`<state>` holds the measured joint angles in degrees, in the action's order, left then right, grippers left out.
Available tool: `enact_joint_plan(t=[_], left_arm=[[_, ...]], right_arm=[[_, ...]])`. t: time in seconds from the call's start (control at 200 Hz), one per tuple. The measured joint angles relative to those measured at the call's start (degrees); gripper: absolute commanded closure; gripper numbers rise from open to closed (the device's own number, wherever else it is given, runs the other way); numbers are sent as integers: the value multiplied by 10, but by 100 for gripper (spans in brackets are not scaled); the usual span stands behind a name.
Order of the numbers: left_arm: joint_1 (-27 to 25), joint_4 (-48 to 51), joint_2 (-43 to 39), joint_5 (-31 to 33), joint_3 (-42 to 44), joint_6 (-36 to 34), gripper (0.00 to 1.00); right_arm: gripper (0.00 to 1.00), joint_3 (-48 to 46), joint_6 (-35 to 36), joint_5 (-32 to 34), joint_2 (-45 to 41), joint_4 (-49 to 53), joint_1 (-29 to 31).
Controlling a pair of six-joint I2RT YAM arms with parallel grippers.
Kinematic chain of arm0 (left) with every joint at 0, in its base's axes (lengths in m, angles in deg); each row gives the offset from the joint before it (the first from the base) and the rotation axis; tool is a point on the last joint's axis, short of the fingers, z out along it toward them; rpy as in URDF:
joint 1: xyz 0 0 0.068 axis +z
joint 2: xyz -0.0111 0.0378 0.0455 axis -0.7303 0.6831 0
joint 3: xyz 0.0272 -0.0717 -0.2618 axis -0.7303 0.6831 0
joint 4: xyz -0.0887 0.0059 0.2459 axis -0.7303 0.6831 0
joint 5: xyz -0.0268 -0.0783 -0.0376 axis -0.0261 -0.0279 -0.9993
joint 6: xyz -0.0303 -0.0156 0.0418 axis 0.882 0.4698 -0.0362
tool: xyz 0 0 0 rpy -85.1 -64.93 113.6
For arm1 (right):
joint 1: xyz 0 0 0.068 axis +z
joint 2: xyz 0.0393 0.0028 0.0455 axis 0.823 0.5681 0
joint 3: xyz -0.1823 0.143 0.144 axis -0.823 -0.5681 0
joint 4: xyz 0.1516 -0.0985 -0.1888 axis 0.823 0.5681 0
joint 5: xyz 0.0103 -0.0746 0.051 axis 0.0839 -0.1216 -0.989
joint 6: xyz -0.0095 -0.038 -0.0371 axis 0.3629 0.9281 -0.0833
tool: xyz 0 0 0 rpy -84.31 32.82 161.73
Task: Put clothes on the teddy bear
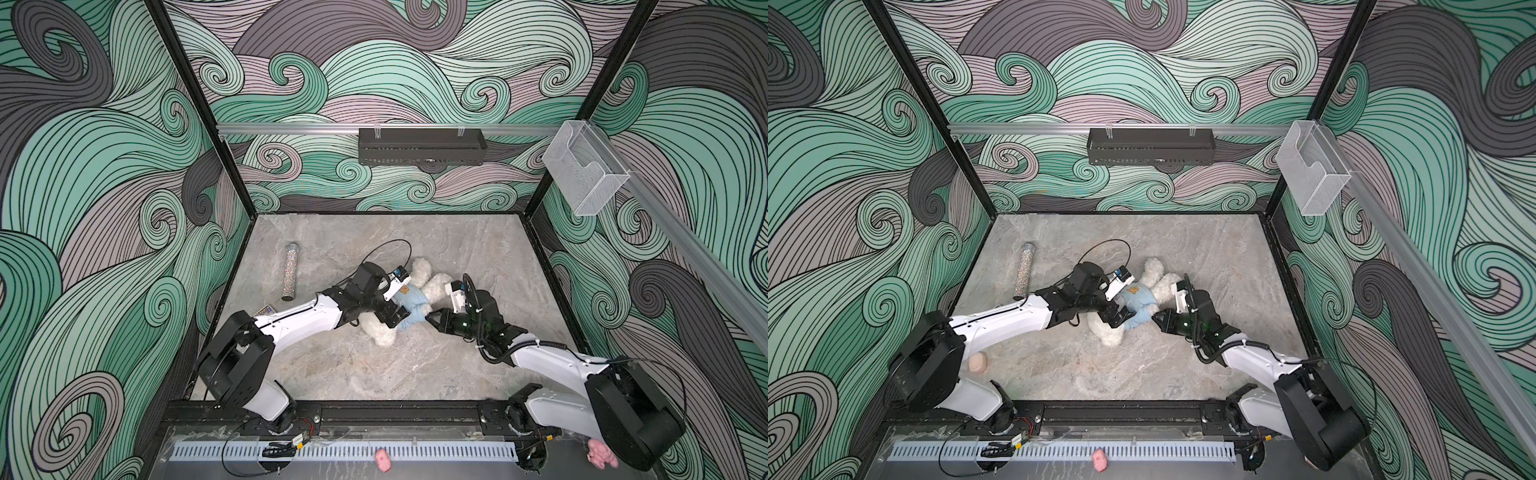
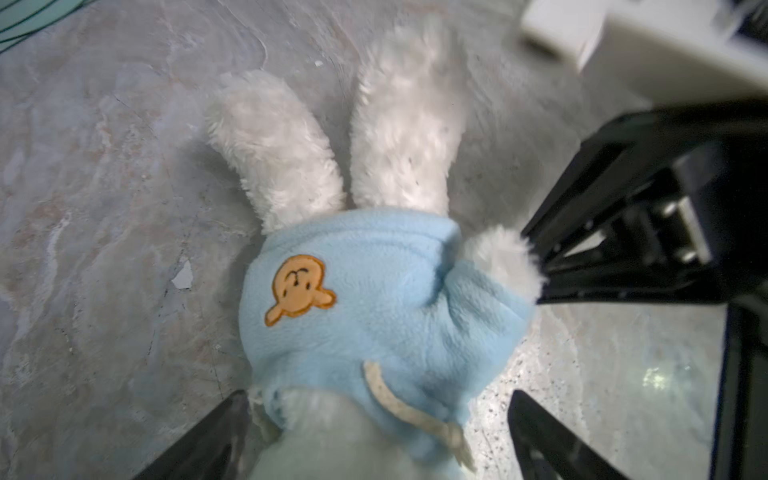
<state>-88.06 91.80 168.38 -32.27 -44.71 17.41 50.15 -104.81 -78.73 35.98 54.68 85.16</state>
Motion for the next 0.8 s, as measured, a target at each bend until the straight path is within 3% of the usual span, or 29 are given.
enact_joint_plan(t=[0.175,0.28,0.37,0.44,0.6,0.71,0.8], left_arm=[[10,23,-85,30,0,95,1],[30,79,-127,76,0,217,1],[60,102,-148,85,23,325,1],[72,98,-154,84,57,402,1],[72,72,-126,62,121,535,1],[72,30,-75,23,124,593,1],[69,-30,-31,-11,127,630,2]], right_arm=[[61,-20,45,52,-94,127,15],[57,5,75,92,-201,207,18],[56,54,98,111,-225,228,21],[56,102,118,114,-184,222,25],[63,181,151,107,-1,148,28],[70,178,155,96,103,105,29],[75,140,148,96,141,66,33]])
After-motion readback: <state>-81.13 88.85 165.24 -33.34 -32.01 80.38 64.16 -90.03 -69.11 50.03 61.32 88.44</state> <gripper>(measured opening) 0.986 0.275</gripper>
